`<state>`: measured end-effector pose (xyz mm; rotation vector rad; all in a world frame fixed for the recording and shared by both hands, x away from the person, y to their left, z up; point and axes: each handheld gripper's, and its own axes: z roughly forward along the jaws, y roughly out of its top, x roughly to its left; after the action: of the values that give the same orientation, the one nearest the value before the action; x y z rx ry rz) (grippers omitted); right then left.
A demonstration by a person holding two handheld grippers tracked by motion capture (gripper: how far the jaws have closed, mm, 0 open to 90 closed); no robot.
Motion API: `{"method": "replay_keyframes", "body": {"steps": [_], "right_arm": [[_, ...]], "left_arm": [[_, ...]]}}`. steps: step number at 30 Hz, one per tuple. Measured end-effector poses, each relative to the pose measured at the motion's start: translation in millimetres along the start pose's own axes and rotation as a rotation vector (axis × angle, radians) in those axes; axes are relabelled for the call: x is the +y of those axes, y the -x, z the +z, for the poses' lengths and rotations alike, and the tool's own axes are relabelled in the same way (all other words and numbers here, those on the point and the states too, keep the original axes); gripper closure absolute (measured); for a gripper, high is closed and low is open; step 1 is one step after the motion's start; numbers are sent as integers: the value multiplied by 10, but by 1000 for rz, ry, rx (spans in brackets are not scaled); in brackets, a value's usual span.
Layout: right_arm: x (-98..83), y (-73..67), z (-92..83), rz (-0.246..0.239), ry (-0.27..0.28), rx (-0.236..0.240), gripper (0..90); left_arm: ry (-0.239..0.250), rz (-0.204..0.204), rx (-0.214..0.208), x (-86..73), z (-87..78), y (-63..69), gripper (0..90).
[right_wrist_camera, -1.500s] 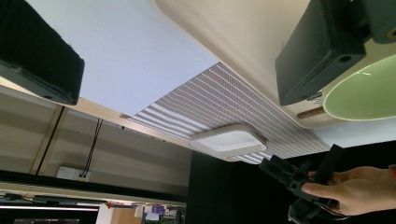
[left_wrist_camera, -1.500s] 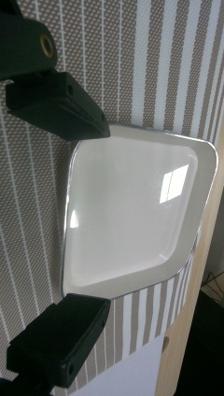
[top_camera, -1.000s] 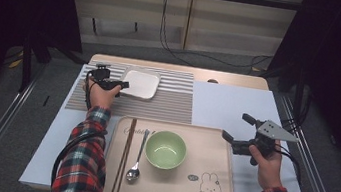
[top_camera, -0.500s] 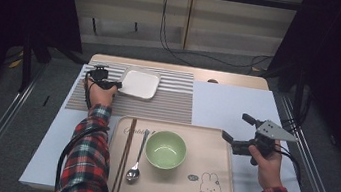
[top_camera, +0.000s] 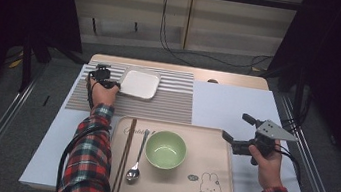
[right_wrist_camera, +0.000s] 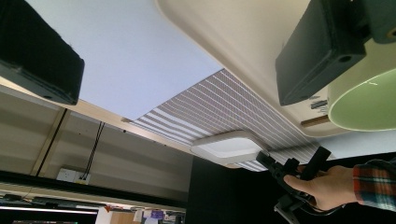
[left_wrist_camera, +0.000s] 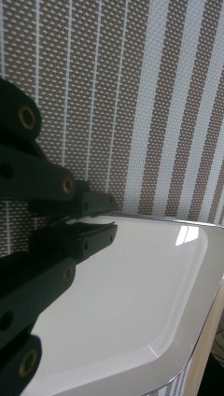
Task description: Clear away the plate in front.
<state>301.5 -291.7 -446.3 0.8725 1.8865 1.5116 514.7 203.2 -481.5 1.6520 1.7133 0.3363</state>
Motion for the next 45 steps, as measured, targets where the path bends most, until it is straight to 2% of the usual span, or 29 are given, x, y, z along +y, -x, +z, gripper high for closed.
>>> {"method": "replay_keyframes", "body": {"steps": [5, 6, 8, 12, 13, 17, 19, 21, 22, 25, 27, 29, 31, 32, 34, 35, 37, 40, 45], "right_arm": [[-1, 2, 1, -4, -3, -3, 8], [-2, 6, 4, -8, -3, 2, 8], [-1, 5, 5, -4, -1, -1, 8], [4, 4, -3, -4, 2, -6, 8], [6, 5, -4, -5, 3, -9, 8], [8, 1, -6, 3, 7, -4, 8], [10, 1, -9, 2, 7, -9, 8], [10, 0, -11, 4, 9, -11, 8], [9, 1, -8, 3, 10, -7, 8], [6, -2, -2, 2, 7, -8, 8], [5, -1, -1, 3, 5, -10, 8], [6, 3, 2, 3, 7, -6, 8], [6, 8, 4, 0, 6, -3, 8], [5, 7, 5, -1, 6, -3, 8], [5, 9, 4, -1, 3, 1, 8], [6, 13, 8, -5, 7, -4, 8], [7, 8, 6, 2, 4, -3, 8], [7, 13, 4, -5, 5, -4, 8], [10, 13, -5, -4, 7, -7, 8]], "left_arm": [[-35, -26, -5, 11, -23, 21, 870], [-36, -67, -20, 12, -35, 26, 871], [-39, -67, -25, 13, -43, 23, 872], [-52, -52, -23, 13, -88, 39, 872], [-53, -34, -28, 6, -95, 38, 872], [-55, -32, -42, -52, -75, 33, 870], [-43, -29, -45, -68, -78, 34, 867], [-32, 6, -41, -69, -76, 28, 844], [-29, 3, -32, -66, -73, 21, 829], [-22, 16, -46, -57, -53, 7, 803], [-29, 37, -39, -50, -36, 23, 819], [-31, 24, -47, -42, -21, 41, 856], [-36, 46, -38, -30, -11, 50, 854], [-28, 39, -26, -31, -3, 68, 861], [-62, 69, -9, 1, -10, 95, 861], [-73, 62, -10, 9, -10, 105, 865], [-108, 28, -41, 23, -9, 119, 880], [-107, 8, -33, 24, -7, 146, 885], [-119, -24, -55, 31, -53, 164, 888]]}}
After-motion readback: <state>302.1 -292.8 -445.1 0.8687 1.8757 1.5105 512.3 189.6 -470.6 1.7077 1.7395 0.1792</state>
